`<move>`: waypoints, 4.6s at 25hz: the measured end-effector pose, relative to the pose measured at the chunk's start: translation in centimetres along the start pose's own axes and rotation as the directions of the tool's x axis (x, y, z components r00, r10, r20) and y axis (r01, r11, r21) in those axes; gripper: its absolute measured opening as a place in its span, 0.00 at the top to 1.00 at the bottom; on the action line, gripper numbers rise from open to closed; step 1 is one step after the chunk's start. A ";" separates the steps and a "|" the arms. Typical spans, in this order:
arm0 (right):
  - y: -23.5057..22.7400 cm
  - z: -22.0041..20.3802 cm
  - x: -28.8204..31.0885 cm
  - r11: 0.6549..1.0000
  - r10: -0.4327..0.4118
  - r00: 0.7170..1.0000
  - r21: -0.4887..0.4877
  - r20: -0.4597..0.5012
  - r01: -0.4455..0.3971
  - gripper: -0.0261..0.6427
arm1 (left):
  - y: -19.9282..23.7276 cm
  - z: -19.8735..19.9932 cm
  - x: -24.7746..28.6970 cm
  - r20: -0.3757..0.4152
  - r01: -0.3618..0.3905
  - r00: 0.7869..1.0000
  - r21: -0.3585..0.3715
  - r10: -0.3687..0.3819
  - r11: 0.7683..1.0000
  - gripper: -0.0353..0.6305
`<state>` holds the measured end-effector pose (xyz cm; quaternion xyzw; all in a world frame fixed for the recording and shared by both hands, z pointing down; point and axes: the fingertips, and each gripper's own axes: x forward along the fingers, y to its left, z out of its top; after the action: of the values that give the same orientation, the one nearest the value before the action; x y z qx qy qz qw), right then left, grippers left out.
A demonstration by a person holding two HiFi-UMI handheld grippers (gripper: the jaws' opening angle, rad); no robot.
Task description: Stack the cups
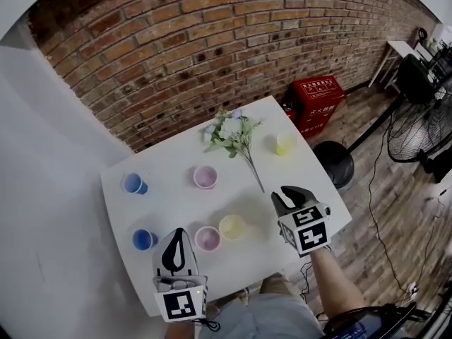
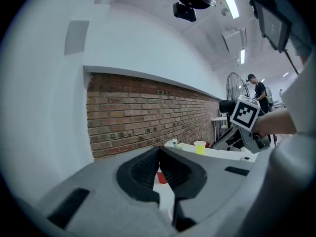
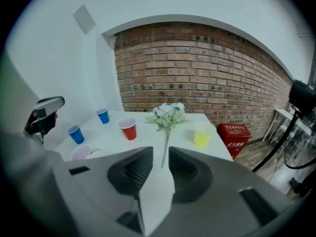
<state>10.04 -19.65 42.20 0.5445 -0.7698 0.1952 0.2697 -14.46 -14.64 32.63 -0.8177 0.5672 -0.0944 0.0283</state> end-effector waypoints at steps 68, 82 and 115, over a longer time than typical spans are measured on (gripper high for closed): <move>0.9 -5.2 5.1 0.981 0.189 0.959 0.084 -0.213 -0.175 0.91 | 1.9 -4.7 -4.1 -0.142 -0.232 0.964 -0.048 0.224 0.971 0.93; 3.8 -5.7 4.6 0.976 0.216 0.948 0.047 -0.232 -0.211 0.91 | 2.5 -5.1 -5.4 -0.137 -0.237 0.964 -0.060 0.227 0.970 0.93; 2.4 -4.3 2.7 0.979 0.202 0.965 0.051 -0.166 -0.196 0.83 | 2.2 -4.6 -5.1 -0.112 -0.225 0.970 -0.075 0.216 0.972 0.93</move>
<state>7.96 -18.34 47.24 0.4503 -0.7914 0.2801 0.3041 -19.05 -10.34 36.14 -0.7442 0.6587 -0.1076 -0.0263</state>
